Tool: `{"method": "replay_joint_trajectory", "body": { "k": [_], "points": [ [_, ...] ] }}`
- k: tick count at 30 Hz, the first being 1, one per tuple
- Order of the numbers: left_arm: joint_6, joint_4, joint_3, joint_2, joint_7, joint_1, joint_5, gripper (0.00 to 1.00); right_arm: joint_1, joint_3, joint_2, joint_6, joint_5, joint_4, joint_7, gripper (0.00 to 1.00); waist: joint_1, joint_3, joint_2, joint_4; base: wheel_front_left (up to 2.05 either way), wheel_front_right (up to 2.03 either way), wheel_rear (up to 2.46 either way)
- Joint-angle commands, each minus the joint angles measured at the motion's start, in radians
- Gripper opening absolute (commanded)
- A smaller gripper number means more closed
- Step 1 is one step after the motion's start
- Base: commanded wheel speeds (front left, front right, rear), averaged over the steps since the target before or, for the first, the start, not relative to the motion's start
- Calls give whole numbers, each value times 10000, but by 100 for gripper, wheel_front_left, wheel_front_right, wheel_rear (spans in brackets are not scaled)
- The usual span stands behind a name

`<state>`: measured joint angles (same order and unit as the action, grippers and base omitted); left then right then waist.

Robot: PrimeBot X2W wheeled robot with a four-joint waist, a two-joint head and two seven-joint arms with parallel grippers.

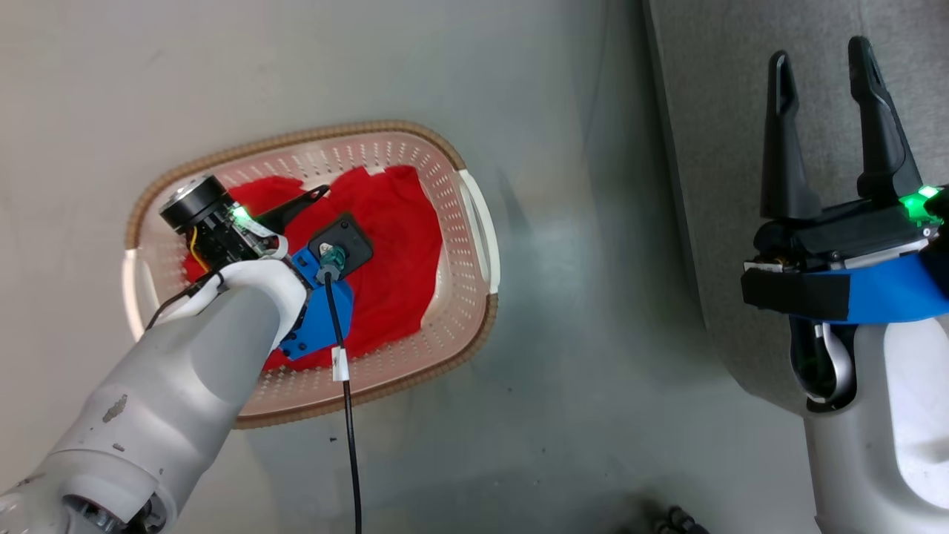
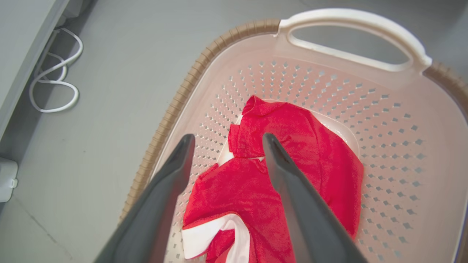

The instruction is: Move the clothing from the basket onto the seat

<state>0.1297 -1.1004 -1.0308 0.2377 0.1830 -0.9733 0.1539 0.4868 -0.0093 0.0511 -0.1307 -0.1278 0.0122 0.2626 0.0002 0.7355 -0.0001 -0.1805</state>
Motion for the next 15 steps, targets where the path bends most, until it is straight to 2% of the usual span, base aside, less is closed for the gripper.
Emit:
{"method": "replay_joint_trajectory", "body": {
  "k": [1, 8, 15],
  "points": [
    [6, -149, -236, 14, -126, -193, 115, 100, 211, 4, -14, -1, -77, -58, 33, 100, -2, 420, 1, -205, 0, 0, 0],
    [7, -768, -1970, 184, -1583, -610, 961, 100, 523, 180, -12, -1, -76, -251, 34, 100, -2, 1246, 1, -427, 0, 0, 0],
    [7, -640, -2476, 548, -2680, -957, 1063, 100, 724, 299, -14, -1, -40, -623, 33, 100, -2, 2102, 1, -614, 0, 0, 0]
  ]
}}
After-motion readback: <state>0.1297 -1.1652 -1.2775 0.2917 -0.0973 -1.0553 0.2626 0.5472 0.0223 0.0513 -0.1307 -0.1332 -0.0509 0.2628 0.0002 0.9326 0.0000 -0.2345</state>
